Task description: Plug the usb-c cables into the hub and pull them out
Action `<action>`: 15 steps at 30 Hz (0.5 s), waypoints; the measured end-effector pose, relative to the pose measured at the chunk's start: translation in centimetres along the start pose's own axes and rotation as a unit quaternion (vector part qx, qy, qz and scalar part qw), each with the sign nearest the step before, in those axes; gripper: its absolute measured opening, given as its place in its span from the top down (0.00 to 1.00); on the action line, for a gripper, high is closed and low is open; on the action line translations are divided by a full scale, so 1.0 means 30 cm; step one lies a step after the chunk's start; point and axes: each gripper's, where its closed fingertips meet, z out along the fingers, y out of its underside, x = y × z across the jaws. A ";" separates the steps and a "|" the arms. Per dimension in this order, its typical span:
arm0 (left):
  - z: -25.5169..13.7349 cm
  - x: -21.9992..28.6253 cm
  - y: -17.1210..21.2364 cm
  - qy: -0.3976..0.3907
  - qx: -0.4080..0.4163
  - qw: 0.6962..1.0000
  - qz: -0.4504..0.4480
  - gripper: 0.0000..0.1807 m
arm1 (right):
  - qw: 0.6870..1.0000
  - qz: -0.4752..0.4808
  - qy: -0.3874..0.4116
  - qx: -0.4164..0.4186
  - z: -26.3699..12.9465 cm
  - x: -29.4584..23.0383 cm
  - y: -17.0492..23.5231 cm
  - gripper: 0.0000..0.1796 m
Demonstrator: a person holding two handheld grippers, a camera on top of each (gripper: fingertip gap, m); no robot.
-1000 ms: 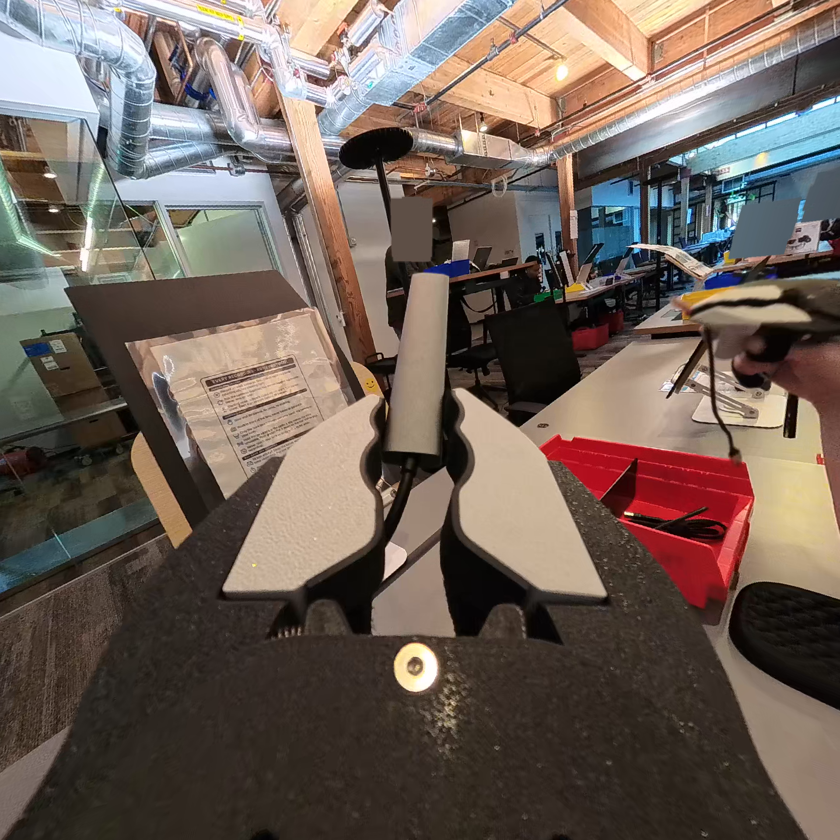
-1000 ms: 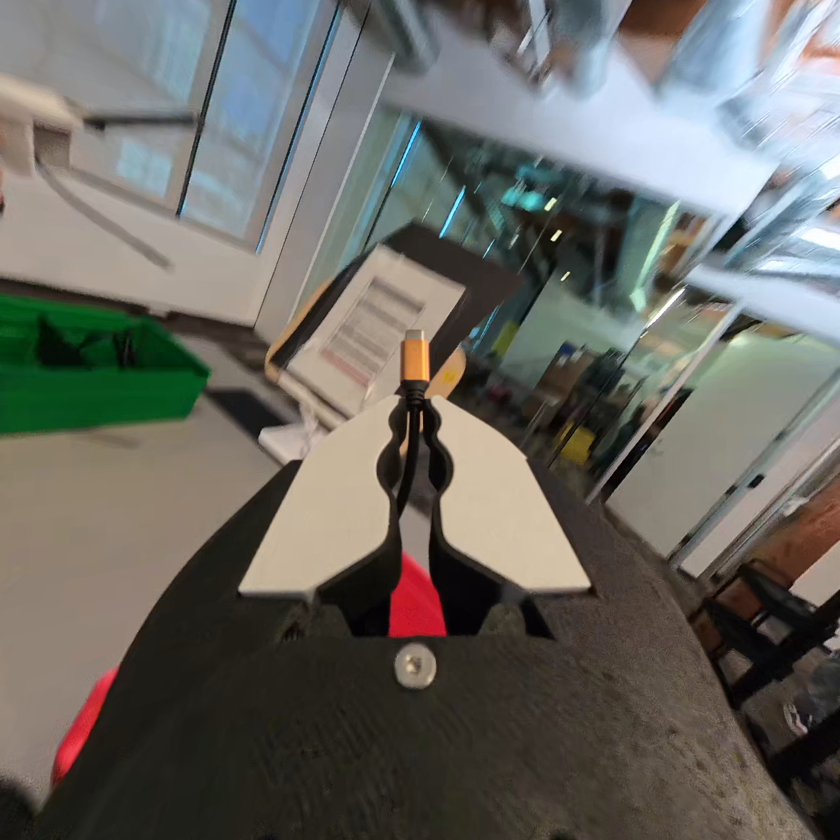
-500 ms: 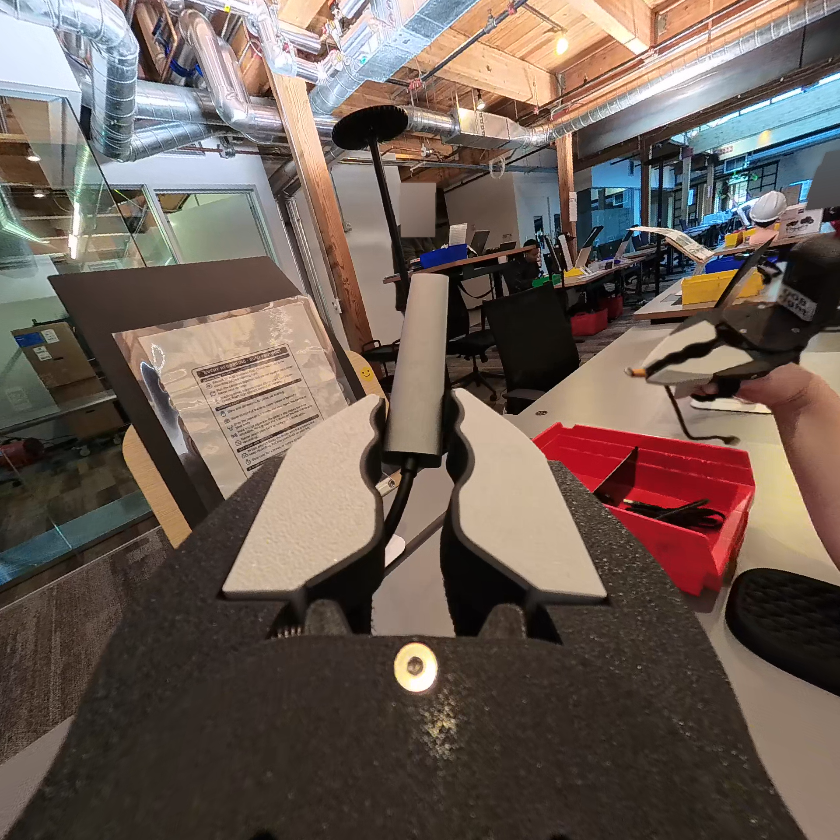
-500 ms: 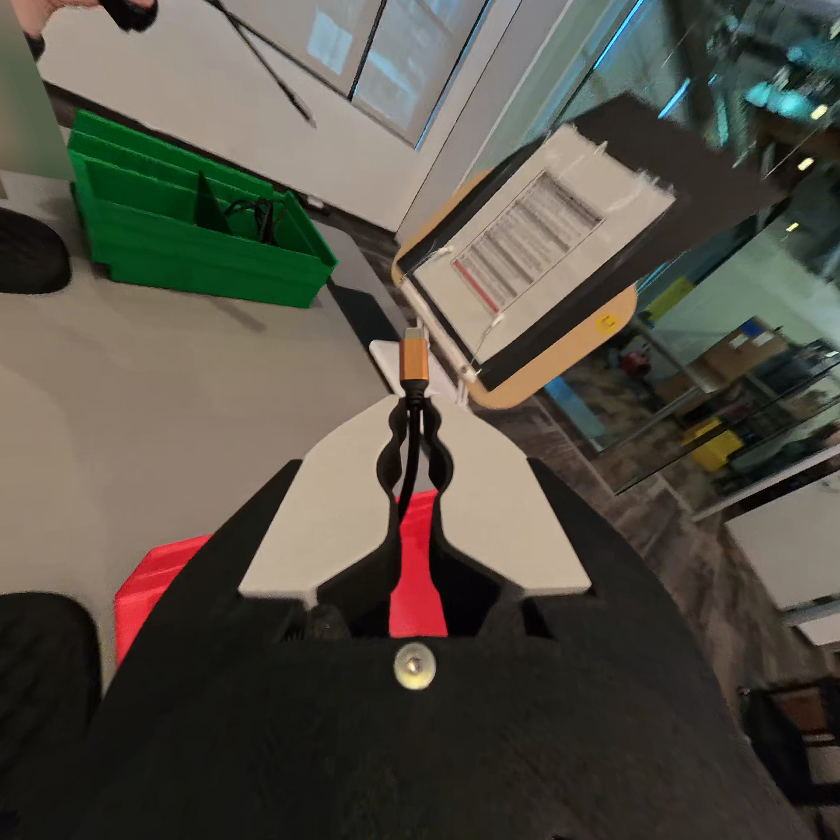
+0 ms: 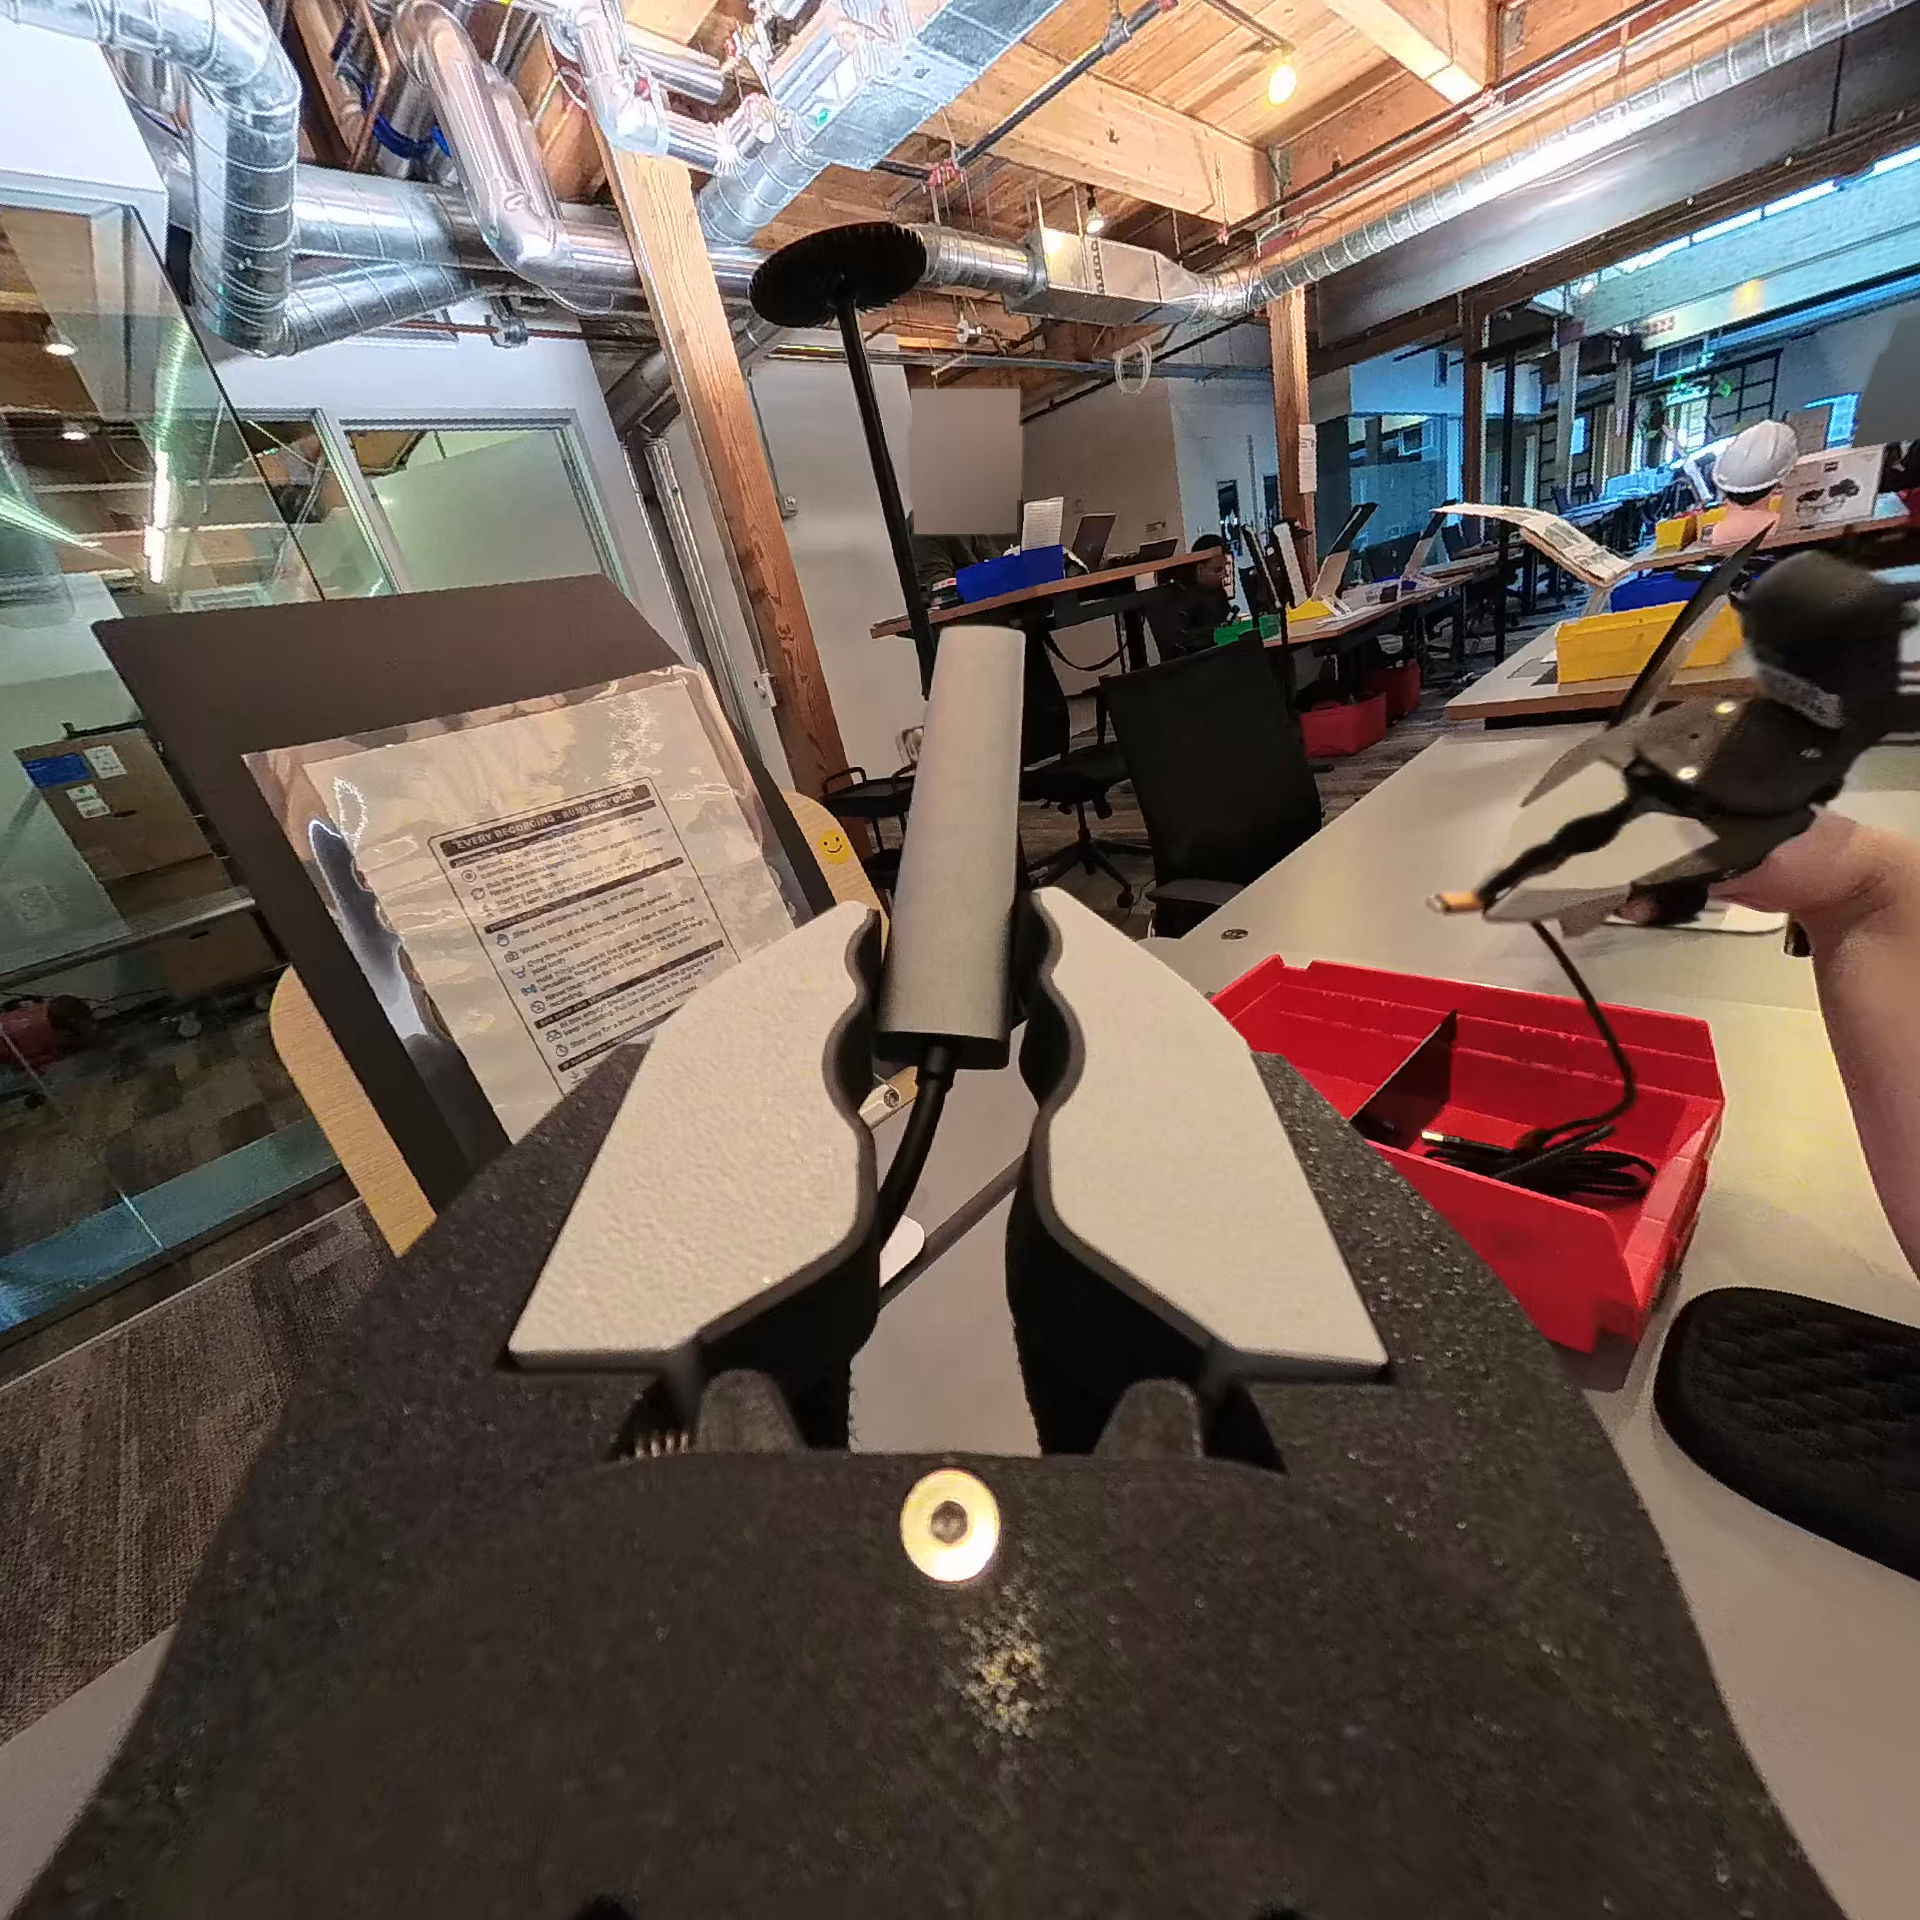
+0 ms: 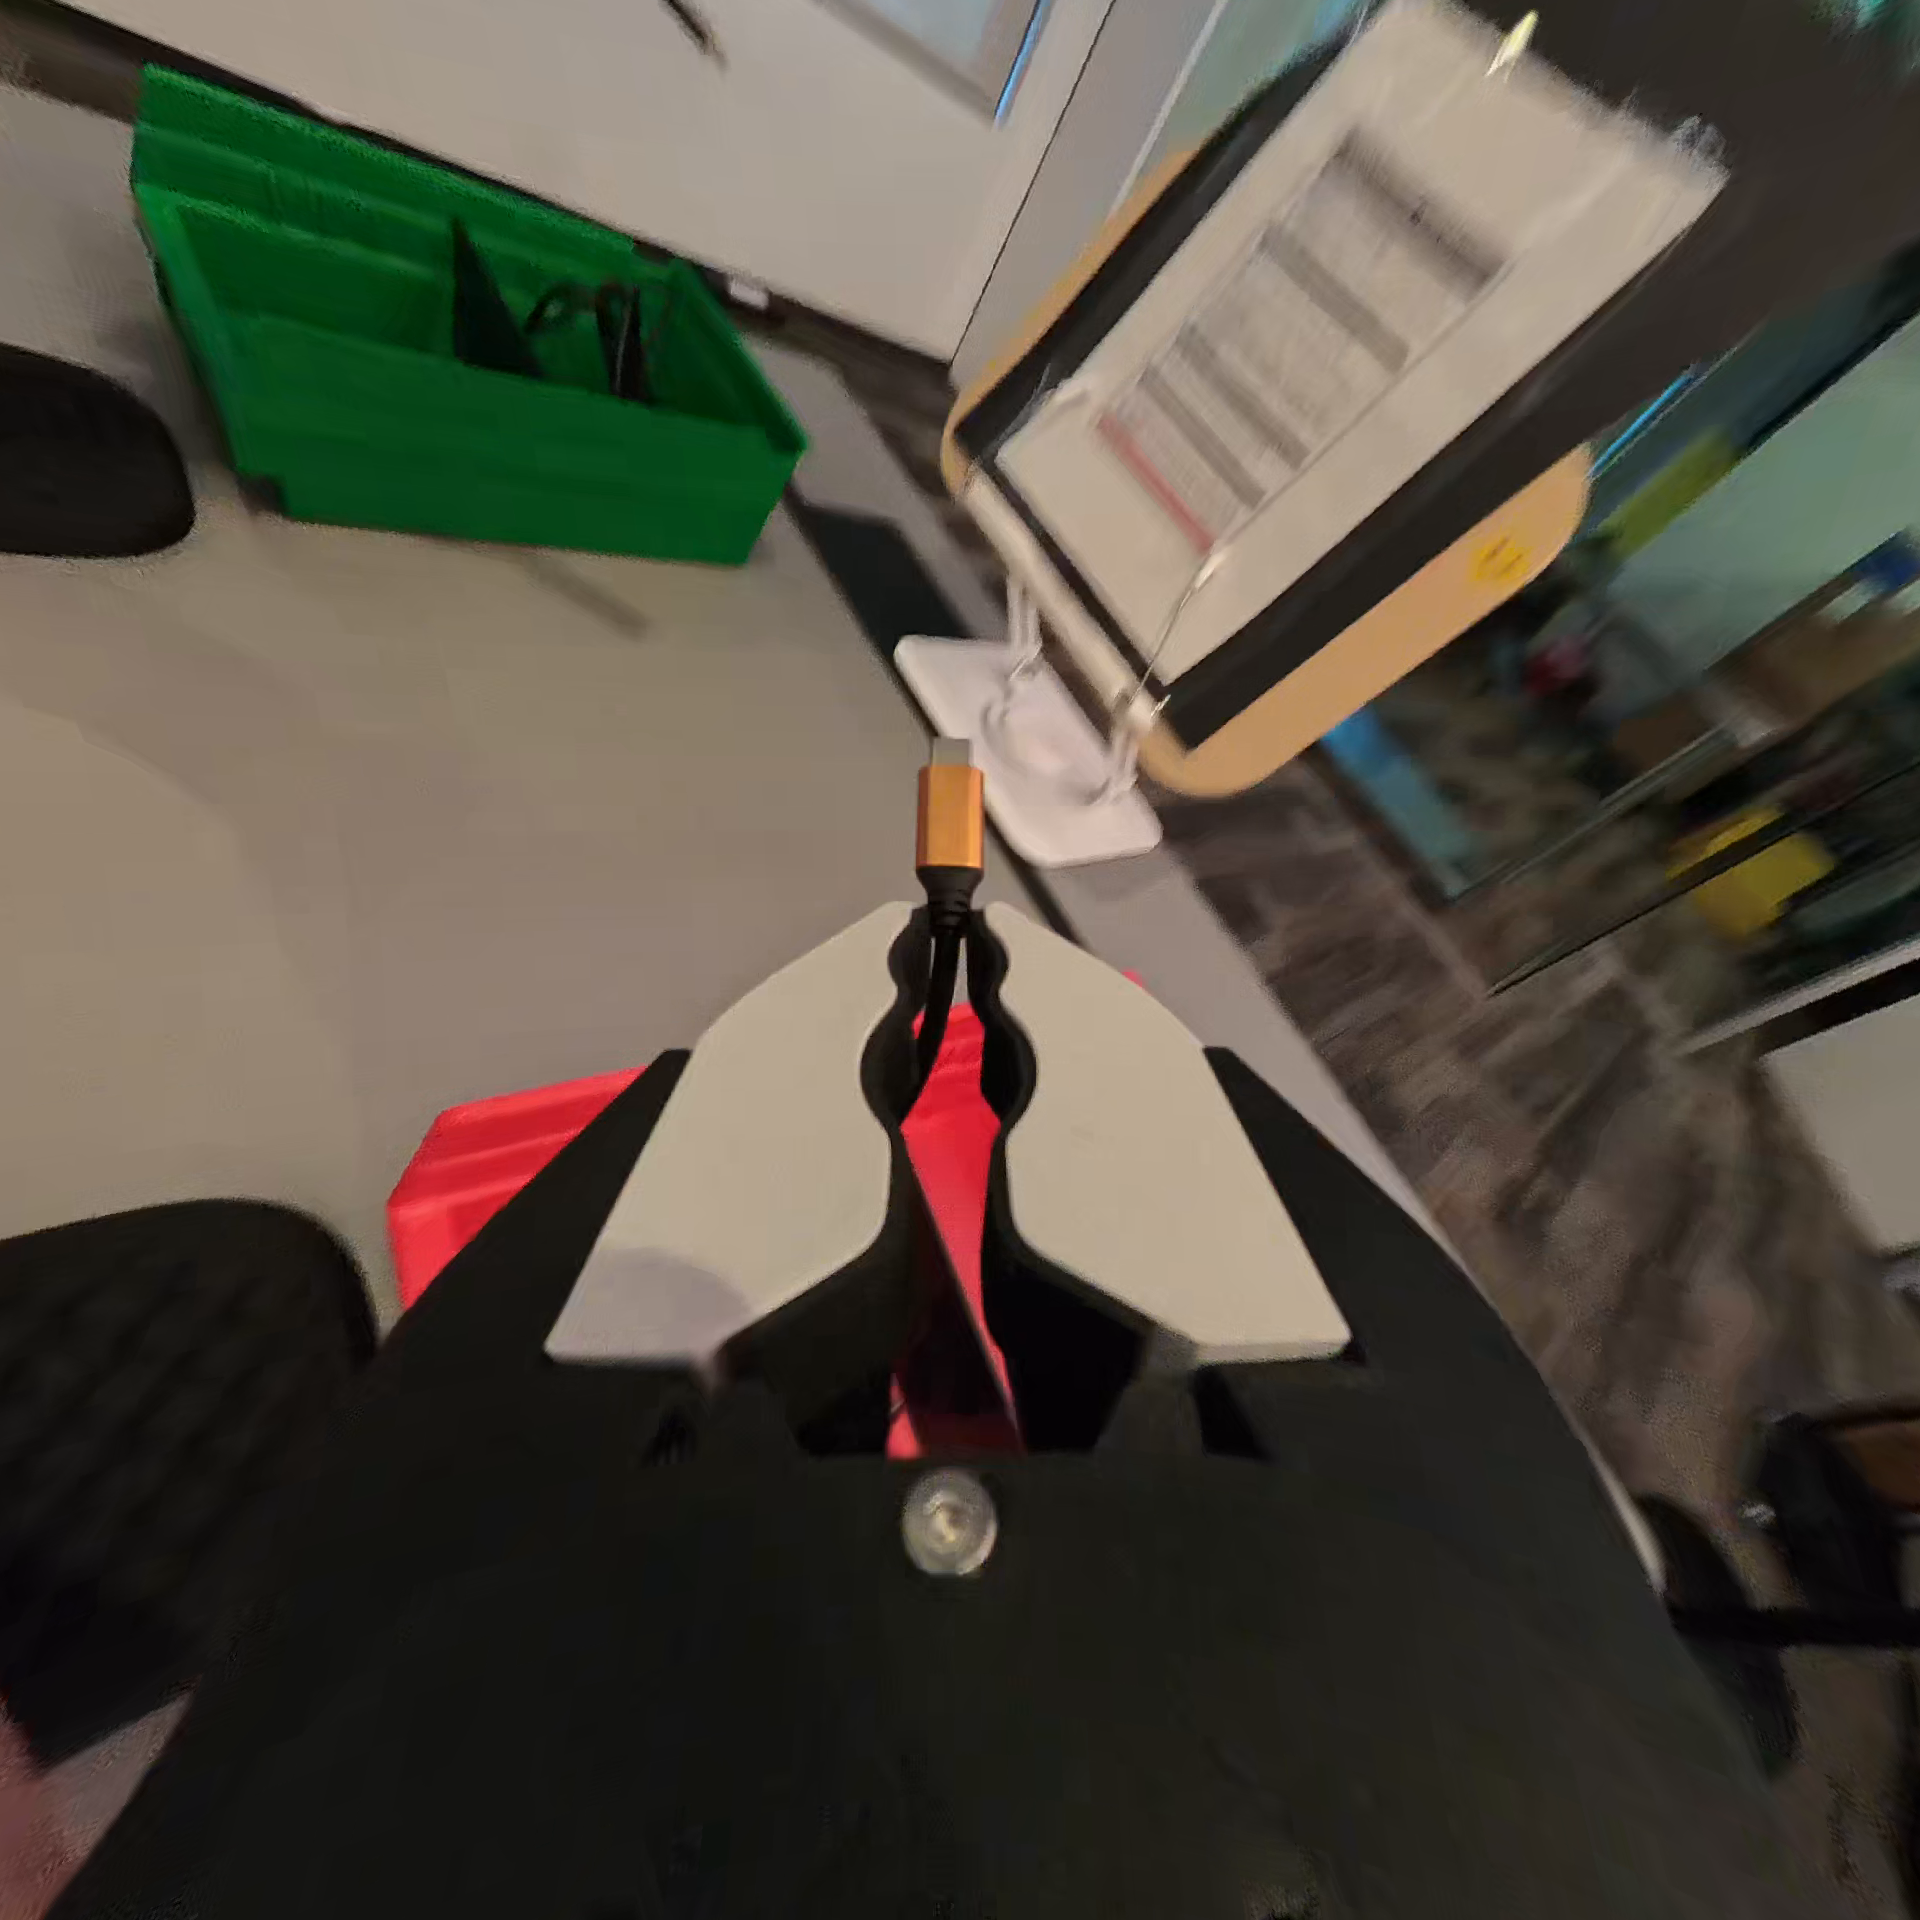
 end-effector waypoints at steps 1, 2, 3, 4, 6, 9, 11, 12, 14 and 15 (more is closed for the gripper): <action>0.001 0.002 0.001 0.000 -0.001 1.000 0.000 0.87 | 0.999 0.020 -0.018 -0.021 0.014 -0.011 0.035 0.96; 0.003 0.003 0.002 0.001 -0.002 1.000 0.001 0.87 | 0.997 0.039 -0.041 -0.047 0.031 -0.028 0.076 0.96; 0.004 0.005 0.003 0.002 -0.003 1.000 0.001 0.87 | 0.994 0.055 -0.057 -0.072 0.047 -0.038 0.120 0.96; 0.005 0.006 0.005 0.002 -0.004 1.000 0.001 0.87 | 0.989 0.083 -0.081 -0.096 0.063 -0.056 0.166 0.96; 0.007 0.008 0.007 0.004 -0.006 1.000 0.001 0.87 | 0.969 0.145 -0.123 -0.158 0.089 -0.092 0.272 0.96; 0.009 0.010 0.010 0.005 -0.008 1.000 0.001 0.87 | 0.934 0.199 -0.141 -0.262 0.122 -0.115 0.444 0.96; 0.009 0.012 0.010 0.006 -0.008 1.000 0.001 0.87 | 0.908 0.230 -0.143 -0.319 0.135 -0.121 0.536 0.95; 0.009 0.012 0.011 0.006 -0.009 1.000 0.002 0.87 | 0.900 0.249 -0.148 -0.326 0.145 -0.126 0.554 0.95; 0.009 0.012 0.012 0.006 -0.010 1.000 0.001 0.87 | 0.897 0.279 -0.160 -0.304 0.169 -0.130 0.542 0.92; 0.009 0.012 0.013 0.006 -0.010 1.000 0.001 0.87 | 0.901 0.282 -0.148 -0.295 0.176 -0.114 0.533 0.88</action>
